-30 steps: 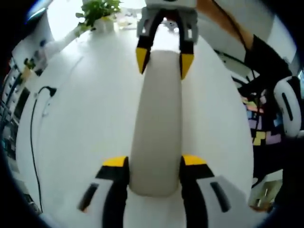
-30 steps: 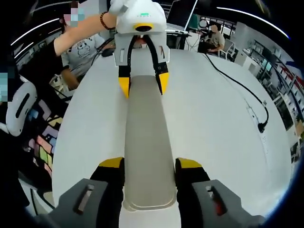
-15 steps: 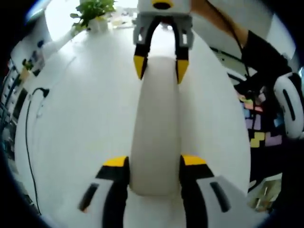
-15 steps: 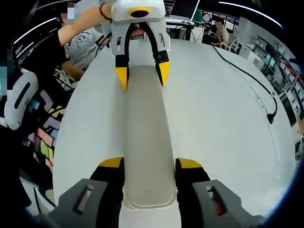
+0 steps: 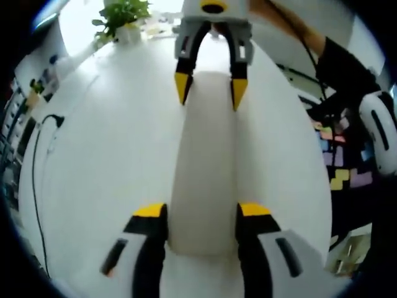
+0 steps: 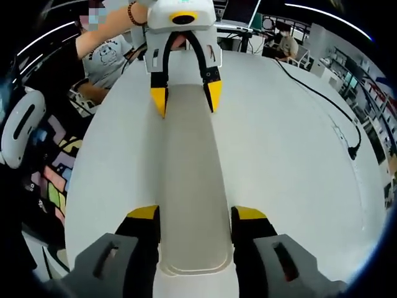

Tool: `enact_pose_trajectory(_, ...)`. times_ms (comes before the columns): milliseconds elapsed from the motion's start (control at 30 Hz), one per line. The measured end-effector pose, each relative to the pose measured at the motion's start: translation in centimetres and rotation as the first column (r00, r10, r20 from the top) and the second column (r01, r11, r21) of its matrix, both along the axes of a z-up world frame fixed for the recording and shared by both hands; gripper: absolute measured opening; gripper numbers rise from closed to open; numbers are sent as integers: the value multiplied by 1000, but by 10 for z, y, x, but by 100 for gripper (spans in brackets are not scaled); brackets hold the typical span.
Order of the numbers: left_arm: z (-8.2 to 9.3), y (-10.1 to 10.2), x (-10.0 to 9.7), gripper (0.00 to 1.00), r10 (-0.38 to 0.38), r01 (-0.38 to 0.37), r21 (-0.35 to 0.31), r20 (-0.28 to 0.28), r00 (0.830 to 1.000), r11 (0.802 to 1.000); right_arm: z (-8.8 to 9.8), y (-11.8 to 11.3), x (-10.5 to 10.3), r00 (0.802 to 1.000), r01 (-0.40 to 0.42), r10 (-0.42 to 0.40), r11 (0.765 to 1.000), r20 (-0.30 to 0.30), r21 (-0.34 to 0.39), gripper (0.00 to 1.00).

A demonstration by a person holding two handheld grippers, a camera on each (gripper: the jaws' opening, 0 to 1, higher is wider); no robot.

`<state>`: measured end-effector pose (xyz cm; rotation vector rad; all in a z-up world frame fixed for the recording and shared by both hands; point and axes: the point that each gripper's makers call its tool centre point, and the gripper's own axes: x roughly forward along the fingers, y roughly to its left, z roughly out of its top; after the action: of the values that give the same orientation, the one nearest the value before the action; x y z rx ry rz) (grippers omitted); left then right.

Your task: Arrange the utensils inside the cutlery case until each visible utensil rests in its matching compartment.

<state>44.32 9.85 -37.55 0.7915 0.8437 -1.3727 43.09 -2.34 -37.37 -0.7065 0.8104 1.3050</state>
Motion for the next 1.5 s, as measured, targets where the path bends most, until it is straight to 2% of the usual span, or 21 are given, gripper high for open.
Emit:
enact_pose_trajectory(433,0,-3,0,47,-10,10,-38,2,1000,999,-2,-2,-5,1000,5,-5,999,-1,38,54)
enact_pose_trajectory(500,0,-3,-1,48,-9,9,-41,-5,1000,999,-1,-2,-6,1000,-5,6,999,-14,46,56)
enact_pose_trajectory(567,1,-3,-1,51,17,-18,-39,-17,1000,999,0,-2,-4,998,45,-42,997,-48,63,55)
enact_pose_trajectory(633,2,1,4,57,26,-25,-46,27,999,999,5,-1,-1,999,46,-44,994,-21,98,55)
enact_pose_trajectory(733,13,5,5,65,64,-60,-110,33,997,992,14,-1,-6,997,72,-69,985,-22,155,57)
enact_pose_trajectory(800,24,4,1,67,111,-117,-202,-37,993,972,23,-5,-7,996,76,-83,980,32,182,59)
enact_pose_trajectory(833,30,5,2,66,158,-170,-256,-64,985,952,29,-7,-4,992,89,-107,972,71,216,59)
enact_pose_trajectory(900,36,7,3,69,159,-154,-330,-12,987,932,42,-9,0,974,157,-202,932,107,327,61)
enact_pose_trajectory(967,37,10,2,75,204,-185,-363,14,979,913,49,-12,-2,960,200,-261,889,99,411,61)
enact_pose_trajectory(1000,38,10,0,75,216,-190,-375,28,976,907,50,-15,-2,952,221,-289,878,101,425,61)
enact_pose_trajectory(1033,44,9,1,74,246,-203,-418,50,968,886,50,-18,-2,938,251,-329,860,107,444,61)
enact_pose_trajectory(1133,50,10,-4,74,276,-221,-453,57,960,863,56,-19,-4,918,283,-384,808,99,516,64)
enact_pose_trajectory(1200,62,13,3,77,331,-232,-499,119,936,835,64,-21,-7,904,304,-421,757,75,578,64)
enact_pose_trajectory(1233,71,14,10,75,389,-259,-539,141,910,801,68,-25,-7,890,316,-450,731,79,605,65)
enact_pose_trajectory(1267,79,16,19,71,485,-329,-581,131,865,744,70,-28,-6,877,326,-472,719,87,614,65)
enact_pose_trajectory(1300,87,16,22,67,535,-347,-617,145,832,706,74,-33,-6,860,311,-492,718,138,622,67)
enact_pose_trajectory(1333,93,14,21,67,548,-339,-643,151,823,687,77,-35,-8,851,290,-494,722,176,628,69)
enact_pose_trajectory(1367,100,16,24,67,597,-358,-678,149,788,642,81,-38,-10,836,285,-509,724,207,628,70)
enact_pose_trajectory(1433,106,20,25,68,635,-356,-696,187,749,624,82,-52,-11,796,332,-550,746,253,577,71)
enact_pose_trajectory(1467,109,22,26,70,654,-355,-705,202,729,614,83,-55,-11,783,337,-561,745,268,575,72)
enact_pose_trajectory(1500,110,25,25,73,671,-363,-702,219,708,612,91,-64,-10,743,353,-600,728,297,588,72)
